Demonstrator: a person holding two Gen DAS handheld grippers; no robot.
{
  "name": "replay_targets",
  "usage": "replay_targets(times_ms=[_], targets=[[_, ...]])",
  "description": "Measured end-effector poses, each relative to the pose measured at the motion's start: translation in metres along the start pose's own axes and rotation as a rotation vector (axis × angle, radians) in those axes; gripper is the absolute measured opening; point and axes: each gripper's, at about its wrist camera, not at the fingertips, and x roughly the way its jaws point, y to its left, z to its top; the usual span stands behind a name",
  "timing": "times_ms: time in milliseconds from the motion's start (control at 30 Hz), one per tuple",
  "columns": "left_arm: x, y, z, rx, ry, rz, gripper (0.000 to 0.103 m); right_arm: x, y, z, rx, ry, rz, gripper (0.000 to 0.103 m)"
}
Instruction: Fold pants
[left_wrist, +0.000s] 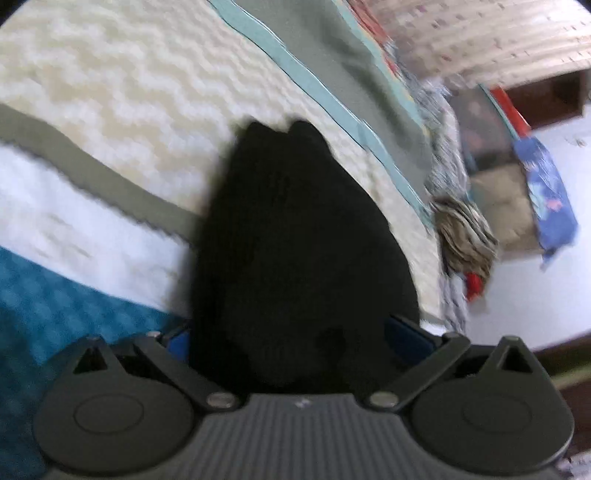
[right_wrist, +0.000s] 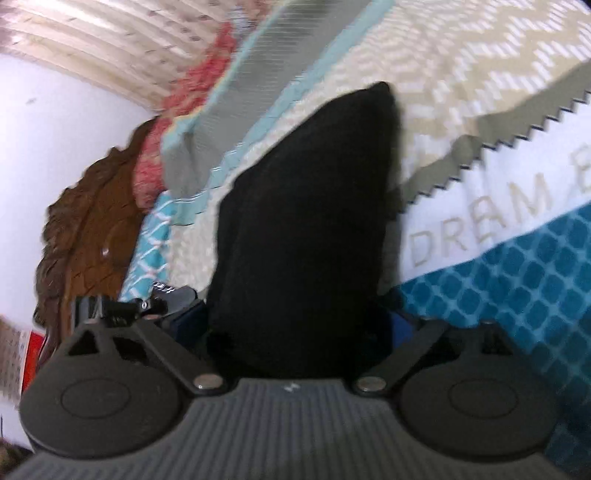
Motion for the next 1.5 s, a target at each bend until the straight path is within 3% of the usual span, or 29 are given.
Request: replay_targets(times_ms=[100,200,233,300,367,400,467,600,733,867,1000,1200,1367,1400,1433,1500], targets=[[0.006,-0.015,-0.01,0.11,-0.01,0.072,0.102,0.01,0.01,-0.003,-0.076,0.02,-0.041,0.103],[0.0,-0.008,-0.01,0.086,-0.017,0.053,0.095,0.016,0.015,0.0,-0.096,0.023,-0.075,0.103],[-0.005,-0.001,-0.008,0.056,-0.018,0.044,0.087,0.018,0.015,0.002,-0.086,0.023,-0.075,0.103],[-0.012,0.012,-0.006,-0.009,-0.026,0.044,0.061,0.019,0.01,0.008,-0.04,0.033,-0.065,0.103],[-0.015,0.023,-0.005,-0.069,-0.026,0.038,0.043,0.02,0.008,0.013,-0.009,0.045,-0.065,0.081],[-0.017,0.023,-0.004,-0.086,-0.029,0.038,0.041,0.02,0.009,0.014,-0.003,0.055,-0.092,0.067],[-0.018,0.01,-0.006,-0.062,-0.041,0.046,0.036,0.017,0.012,0.014,-0.002,0.061,-0.09,0.06],[-0.027,-0.037,-0.003,0.082,-0.082,0.047,0.035,0.004,0.042,0.015,-0.148,0.02,-0.077,0.054],[-0.036,-0.086,0.014,0.232,-0.145,0.062,0.034,-0.008,0.072,0.026,-0.318,-0.083,-0.077,0.054],[-0.036,-0.122,0.046,0.341,-0.217,0.053,0.035,-0.018,0.081,0.056,-0.393,-0.194,-0.043,0.054],[-0.01,-0.153,0.086,0.423,-0.262,0.102,0.035,-0.011,0.076,0.098,-0.441,-0.268,-0.046,0.054],[0.061,-0.142,0.148,0.395,-0.264,0.197,0.035,0.032,0.042,0.163,-0.431,-0.304,-0.111,0.054],[0.136,-0.103,0.178,0.321,-0.158,0.37,0.037,0.081,-0.01,0.202,-0.357,-0.218,-0.229,0.055],[0.151,-0.092,0.18,0.289,-0.129,0.435,0.044,0.094,-0.021,0.206,-0.326,-0.187,-0.28,0.061],[0.157,-0.086,0.18,0.265,-0.133,0.453,0.057,0.105,-0.033,0.209,-0.289,-0.163,-0.358,0.069],[0.155,-0.088,0.176,0.255,-0.169,0.447,0.059,0.104,-0.043,0.207,-0.231,-0.189,-0.349,0.071]])
